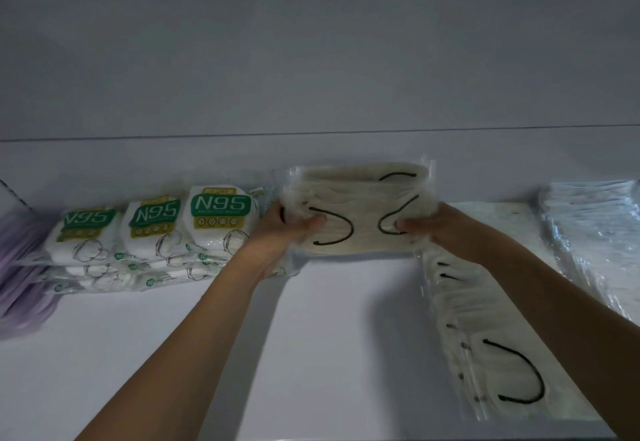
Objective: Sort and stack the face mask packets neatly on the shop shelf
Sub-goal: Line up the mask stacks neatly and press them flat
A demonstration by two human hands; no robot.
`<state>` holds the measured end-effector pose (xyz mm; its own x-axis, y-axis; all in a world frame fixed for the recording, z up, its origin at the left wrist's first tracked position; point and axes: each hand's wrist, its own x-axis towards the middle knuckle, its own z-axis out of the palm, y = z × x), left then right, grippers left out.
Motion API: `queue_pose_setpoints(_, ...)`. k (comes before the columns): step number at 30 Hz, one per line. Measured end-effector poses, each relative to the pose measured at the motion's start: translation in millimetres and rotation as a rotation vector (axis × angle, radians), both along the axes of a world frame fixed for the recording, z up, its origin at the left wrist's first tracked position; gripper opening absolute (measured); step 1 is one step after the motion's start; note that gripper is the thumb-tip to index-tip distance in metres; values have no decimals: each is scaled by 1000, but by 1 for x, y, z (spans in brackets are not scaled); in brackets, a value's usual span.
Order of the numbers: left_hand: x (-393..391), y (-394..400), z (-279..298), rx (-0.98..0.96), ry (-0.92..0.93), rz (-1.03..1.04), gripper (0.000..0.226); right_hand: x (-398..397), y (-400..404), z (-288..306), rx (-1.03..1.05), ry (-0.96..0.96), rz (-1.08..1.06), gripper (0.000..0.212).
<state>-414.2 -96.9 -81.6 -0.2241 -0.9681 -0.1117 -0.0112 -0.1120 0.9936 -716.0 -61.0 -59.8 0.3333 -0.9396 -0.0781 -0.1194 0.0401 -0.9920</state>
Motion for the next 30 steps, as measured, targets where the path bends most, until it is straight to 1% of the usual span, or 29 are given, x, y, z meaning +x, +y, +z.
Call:
queue_pose_setpoints(2,-3,2,-2,-37,-143,48,83,-2,-5,1,-58,88,3,43)
queue_pose_setpoints(5,-15,10,-6,-72,-311,100,107,0,-8,-6,-51,154,-65,70)
queue_pose_setpoints(7,-22,11,-13,-66,-380,91,110,1,-10,-13,-14,191,-117,75)
queue_pose_setpoints(9,-25,8,-17,-97,-452,159,113,2,-13,-17,-21,257,-177,74)
queue_pose_setpoints(12,-23,-1,-18,-189,-404,233,114,5,-12,-18,-56,339,-260,76)
queue_pose_setpoints(13,-23,-2,-17,-209,-435,229,115,5,-12,-19,-54,350,-267,78)
queue_pose_setpoints(16,-23,-1,-23,-236,-603,149,128,3,-13,-27,-38,294,-329,97)
queue_pose_setpoints(17,-23,1,-26,-262,-626,133,132,4,-15,-28,-36,269,-370,95)
queue_pose_setpoints(18,-24,3,-29,-285,-637,115,134,7,-18,-28,-39,261,-408,85)
queue_pose_setpoints(19,-26,5,-32,-306,-661,91,133,10,-21,-28,-52,275,-442,70)
queue_pose_setpoints(21,-31,9,-36,-373,-756,72,130,19,-27,-26,-82,398,-467,42)
queue_pose_setpoints(22,-33,12,-36,-401,-800,73,128,23,-31,-25,-78,487,-457,34)
queue_pose_setpoints(24,-36,19,-38,-454,-853,76,123,28,-36,-26,-86,625,-452,32)
queue_pose_setpoints(26,-32,32,-40,-601,-903,107,109,30,-36,-24,-147,744,-495,36)
queue_pose_setpoints(27,-28,40,-42,-726,-935,114,102,30,-33,-24,-230,820,-546,41)
queue_pose_setpoints(28,-24,48,-44,-857,-964,97,97,31,-29,-24,-356,920,-601,45)
queue_pose_setpoints(29,-21,54,-47,-962,-990,58,92,34,-24,-26,-530,1022,-638,47)
queue_pose_setpoints(30,-19,58,-54,-1022,-1024,6,90,40,-21,-27,-701,1107,-620,48)
